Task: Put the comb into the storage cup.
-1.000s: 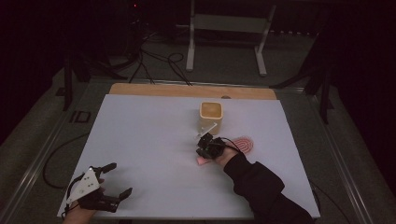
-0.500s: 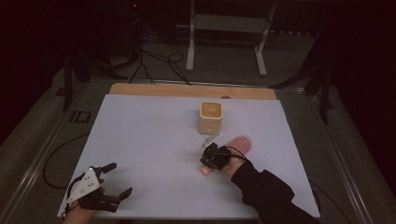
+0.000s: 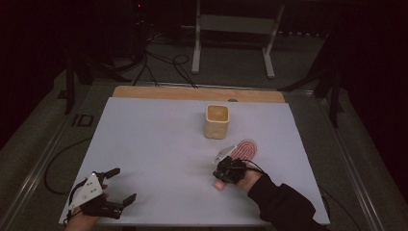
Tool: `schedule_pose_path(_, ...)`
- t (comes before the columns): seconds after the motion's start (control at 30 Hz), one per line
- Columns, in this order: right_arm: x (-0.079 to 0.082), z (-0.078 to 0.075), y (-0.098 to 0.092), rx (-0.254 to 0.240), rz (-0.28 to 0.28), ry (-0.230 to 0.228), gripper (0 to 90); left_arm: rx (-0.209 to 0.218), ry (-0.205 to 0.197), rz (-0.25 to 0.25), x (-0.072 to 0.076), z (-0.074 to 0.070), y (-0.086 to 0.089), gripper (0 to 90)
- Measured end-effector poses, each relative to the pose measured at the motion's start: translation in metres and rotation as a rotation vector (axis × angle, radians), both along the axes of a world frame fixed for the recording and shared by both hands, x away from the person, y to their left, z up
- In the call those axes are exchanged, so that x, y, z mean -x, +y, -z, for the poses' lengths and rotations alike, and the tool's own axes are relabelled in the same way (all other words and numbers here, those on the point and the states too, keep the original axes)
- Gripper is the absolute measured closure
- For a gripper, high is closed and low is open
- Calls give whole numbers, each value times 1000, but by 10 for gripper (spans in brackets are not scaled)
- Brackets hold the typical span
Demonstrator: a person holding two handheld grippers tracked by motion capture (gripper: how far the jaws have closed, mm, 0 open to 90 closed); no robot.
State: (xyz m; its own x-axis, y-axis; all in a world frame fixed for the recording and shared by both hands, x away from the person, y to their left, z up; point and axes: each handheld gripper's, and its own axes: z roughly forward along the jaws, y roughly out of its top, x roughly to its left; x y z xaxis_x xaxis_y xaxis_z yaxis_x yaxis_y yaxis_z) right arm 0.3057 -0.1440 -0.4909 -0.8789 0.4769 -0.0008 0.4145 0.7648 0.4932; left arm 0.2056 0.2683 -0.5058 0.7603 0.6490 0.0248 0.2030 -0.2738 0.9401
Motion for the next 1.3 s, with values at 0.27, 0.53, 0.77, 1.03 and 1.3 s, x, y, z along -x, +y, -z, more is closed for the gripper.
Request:
schedule_pose_path(0.27, 16, -5, -23, 21, 22, -6, 900, 0, -1, 2, 0, 0, 0, 0)
schedule_pose_path(0.53, 28, -4, -51, 25, 58, 11, 900, 0, 1, -1, 0, 0, 0, 0)
schedule_pose_path(0.77, 36, -5, -74, 27, 105, 15, 900, 1, 1, -2, 0, 0, 0, 0)
schedule_pose_path(1.03, 39, -2, -100, 56, 163, 22, 900, 0, -2, -2, 0, 0, 0, 0)
schedule_pose_path(1.3, 38, 0, -118, 86, 203, 2, 900, -1, 0, -3, 0, 0, 0, 0)
